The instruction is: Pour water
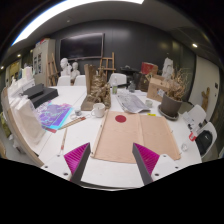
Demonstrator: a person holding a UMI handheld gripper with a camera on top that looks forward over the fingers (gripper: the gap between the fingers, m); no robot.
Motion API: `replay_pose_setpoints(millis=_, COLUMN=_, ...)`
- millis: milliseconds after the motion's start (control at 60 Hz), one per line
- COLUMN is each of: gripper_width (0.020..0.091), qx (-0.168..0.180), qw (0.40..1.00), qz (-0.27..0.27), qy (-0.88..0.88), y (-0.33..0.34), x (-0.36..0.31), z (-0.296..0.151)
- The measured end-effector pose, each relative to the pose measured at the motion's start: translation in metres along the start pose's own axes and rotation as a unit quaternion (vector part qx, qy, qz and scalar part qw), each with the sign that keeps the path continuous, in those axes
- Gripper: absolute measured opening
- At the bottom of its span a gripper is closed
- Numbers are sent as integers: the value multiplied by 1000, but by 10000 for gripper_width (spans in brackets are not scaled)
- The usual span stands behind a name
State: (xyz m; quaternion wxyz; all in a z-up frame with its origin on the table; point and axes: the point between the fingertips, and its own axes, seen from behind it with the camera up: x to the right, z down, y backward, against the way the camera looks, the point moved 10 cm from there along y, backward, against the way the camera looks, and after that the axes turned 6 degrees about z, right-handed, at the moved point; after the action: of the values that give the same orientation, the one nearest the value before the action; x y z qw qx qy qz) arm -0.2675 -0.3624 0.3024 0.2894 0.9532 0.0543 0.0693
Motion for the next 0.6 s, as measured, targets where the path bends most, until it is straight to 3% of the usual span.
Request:
replay_pose_setpoints(millis=133, gripper_width=857, qx=-1, qw=999, qz=37, qy=-25, y=-5, x=34, z=3)
replay_pose_setpoints(millis=600, gripper_width=859, qx=17, qw=985, qz=155, qy=-76, y=-57, x=320, z=91)
